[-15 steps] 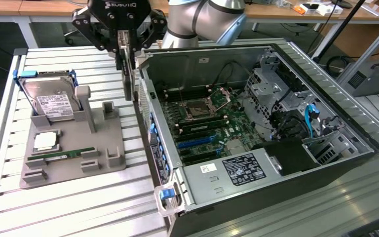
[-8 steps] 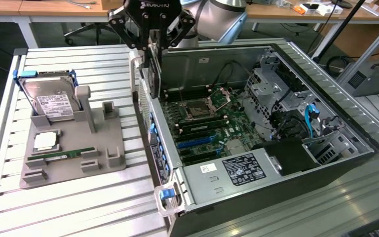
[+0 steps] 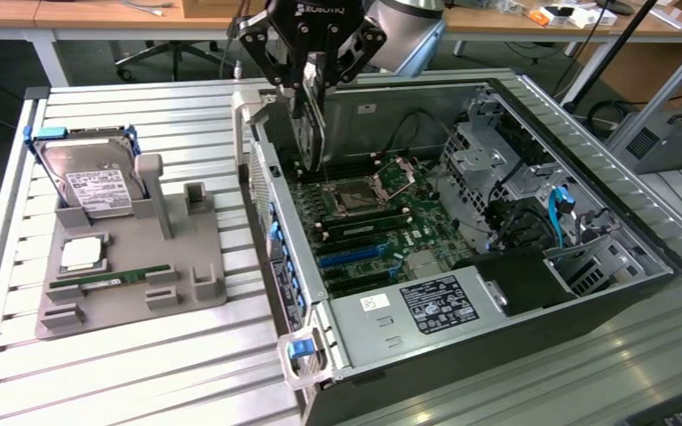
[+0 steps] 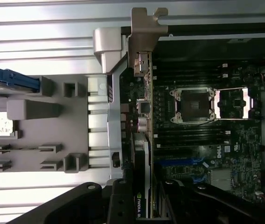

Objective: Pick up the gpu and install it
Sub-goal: 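Pick up the gpu and move the gpu toward the slot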

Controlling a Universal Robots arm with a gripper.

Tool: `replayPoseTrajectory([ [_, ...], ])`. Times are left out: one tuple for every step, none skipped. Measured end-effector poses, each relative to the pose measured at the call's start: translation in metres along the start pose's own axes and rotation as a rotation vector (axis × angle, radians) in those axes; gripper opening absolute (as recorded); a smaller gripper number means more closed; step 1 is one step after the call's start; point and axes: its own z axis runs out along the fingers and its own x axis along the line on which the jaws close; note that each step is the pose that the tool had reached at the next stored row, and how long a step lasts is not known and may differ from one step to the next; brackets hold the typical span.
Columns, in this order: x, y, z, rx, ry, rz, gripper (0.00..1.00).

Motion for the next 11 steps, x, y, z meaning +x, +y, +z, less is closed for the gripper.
replayPoseTrajectory([
  [-0.005, 0.0002, 0.0001, -0.0003, -0.0001, 0.0, 0.27],
  [-0.009, 0.0004, 0.0002, -0.0004, 0.0, 0.0, 0.27],
  [-0.014, 0.0005, 0.0003, -0.0007, 0.0, 0.0, 0.27],
  [-0.023, 0.0009, 0.0005, -0.0011, 0.0, 0.0, 0.27],
  [-0.028, 0.0011, 0.0006, -0.0014, 0.0001, 0.0, 0.27],
  [-0.032, 0.0013, 0.0006, -0.0017, 0.0001, 0.0, 0.27],
  [-0.038, 0.0015, 0.0008, -0.002, 0.0001, 0.0, 0.27],
  [-0.043, 0.0017, 0.0009, -0.0022, 0.0001, 0.0, 0.27],
  [-0.047, 0.0019, 0.001, -0.0025, 0.0001, 0.0, 0.27],
  [-0.052, 0.0021, 0.0011, -0.0029, 0.0001, 0.0, 0.27],
  [-0.056, 0.0023, 0.0012, -0.0034, 0.0001, 0.0, 0.27],
])
